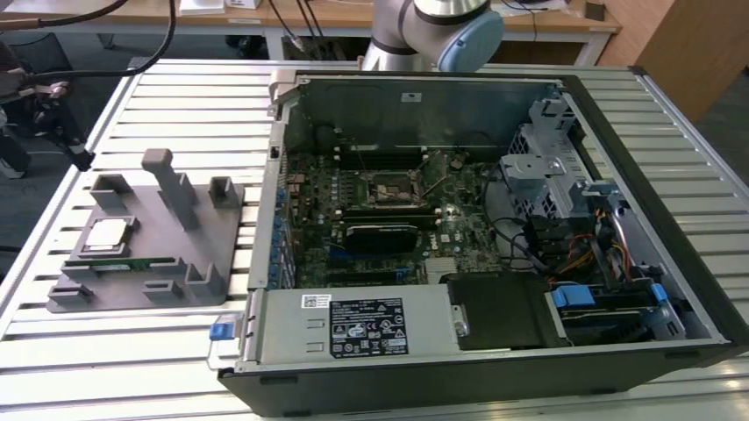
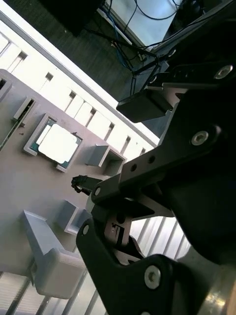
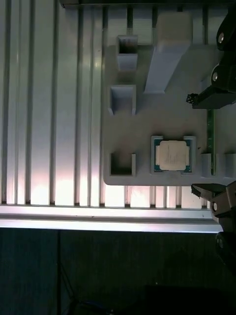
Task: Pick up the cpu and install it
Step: 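Pick up the cpu and move it towards the insertion slot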
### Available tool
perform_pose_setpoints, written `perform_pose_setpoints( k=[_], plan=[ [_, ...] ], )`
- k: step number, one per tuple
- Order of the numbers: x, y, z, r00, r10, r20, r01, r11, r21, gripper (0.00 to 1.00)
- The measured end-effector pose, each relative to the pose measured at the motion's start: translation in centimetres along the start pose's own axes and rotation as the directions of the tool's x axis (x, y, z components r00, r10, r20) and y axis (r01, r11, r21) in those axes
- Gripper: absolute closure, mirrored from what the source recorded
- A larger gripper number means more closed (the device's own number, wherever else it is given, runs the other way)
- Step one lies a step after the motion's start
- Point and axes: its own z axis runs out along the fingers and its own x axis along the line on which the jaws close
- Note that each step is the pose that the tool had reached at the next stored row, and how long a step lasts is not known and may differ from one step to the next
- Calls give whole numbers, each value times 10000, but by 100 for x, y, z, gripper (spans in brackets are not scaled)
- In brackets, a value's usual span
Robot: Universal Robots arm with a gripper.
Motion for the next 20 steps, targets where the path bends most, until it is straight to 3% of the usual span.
perform_pose_setpoints(
  k=[4,12,20],
  plan=[
    [0,-3,55,10000,-2,-7,2,10000,91,29],
    [5,-16,200,9998,-196,-93,197,9998,89,29],
    [7,-23,346,9998,-199,-95,199,9998,88,29]
  ],
)
